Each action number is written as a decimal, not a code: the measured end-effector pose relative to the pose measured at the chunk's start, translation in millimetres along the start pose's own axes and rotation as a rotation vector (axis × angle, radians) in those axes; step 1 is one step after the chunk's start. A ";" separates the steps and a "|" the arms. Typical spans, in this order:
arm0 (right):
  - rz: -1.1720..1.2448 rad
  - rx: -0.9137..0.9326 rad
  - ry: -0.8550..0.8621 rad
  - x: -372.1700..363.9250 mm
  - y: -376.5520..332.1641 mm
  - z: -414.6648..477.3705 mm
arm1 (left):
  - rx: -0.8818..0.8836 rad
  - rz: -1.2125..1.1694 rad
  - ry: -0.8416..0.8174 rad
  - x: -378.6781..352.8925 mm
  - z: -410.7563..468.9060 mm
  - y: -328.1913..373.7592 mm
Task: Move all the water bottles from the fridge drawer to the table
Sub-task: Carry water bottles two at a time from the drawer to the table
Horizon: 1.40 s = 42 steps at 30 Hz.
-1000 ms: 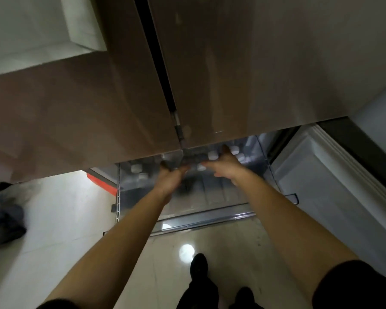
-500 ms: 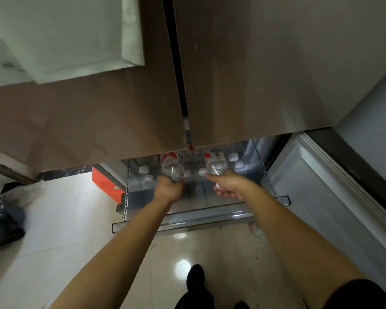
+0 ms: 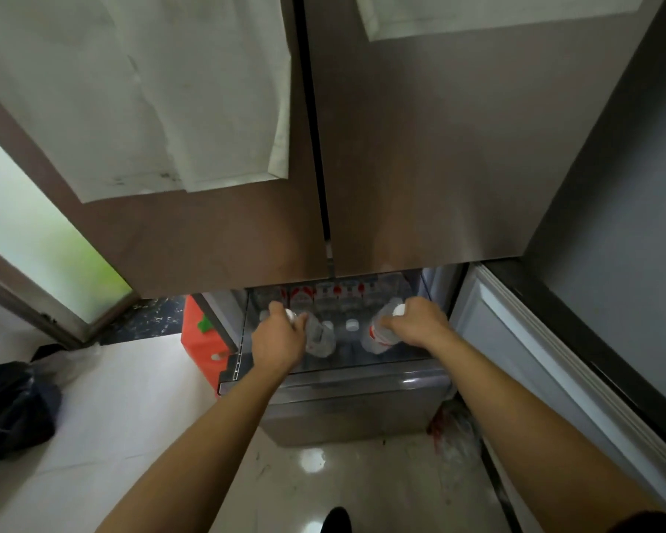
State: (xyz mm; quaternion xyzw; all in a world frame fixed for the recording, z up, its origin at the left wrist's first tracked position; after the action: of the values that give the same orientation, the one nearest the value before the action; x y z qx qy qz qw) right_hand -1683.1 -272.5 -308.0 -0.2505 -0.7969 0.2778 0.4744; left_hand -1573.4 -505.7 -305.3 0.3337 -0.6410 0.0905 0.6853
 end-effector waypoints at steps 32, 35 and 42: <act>0.167 0.459 0.026 -33.2 10.6 -14.2 | -0.071 -0.410 0.086 4.8 -17.6 -13.4; 0.180 0.572 0.031 -29.5 -4.5 -36.0 | -0.080 -0.435 0.183 35.0 -44.6 -14.7; 0.266 0.764 -0.050 -77.0 -65.6 -87.0 | 0.120 -0.498 0.445 103.0 -130.3 -75.7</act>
State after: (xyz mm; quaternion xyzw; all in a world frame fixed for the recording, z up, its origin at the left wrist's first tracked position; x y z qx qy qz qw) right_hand -1581.4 -352.9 -276.4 -0.1499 -0.6082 0.6189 0.4738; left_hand -1408.4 -519.9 -228.7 0.4920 -0.3678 0.0284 0.7886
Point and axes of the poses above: each hand's wrist, its own z-axis towards the middle knuckle, its own x-axis out of the back of the hand, y = z × x, the point moved 6 cm from there along z, towards the middle knuckle, and after that the axes turned 11 degrees about z, right-handed, at the moved point
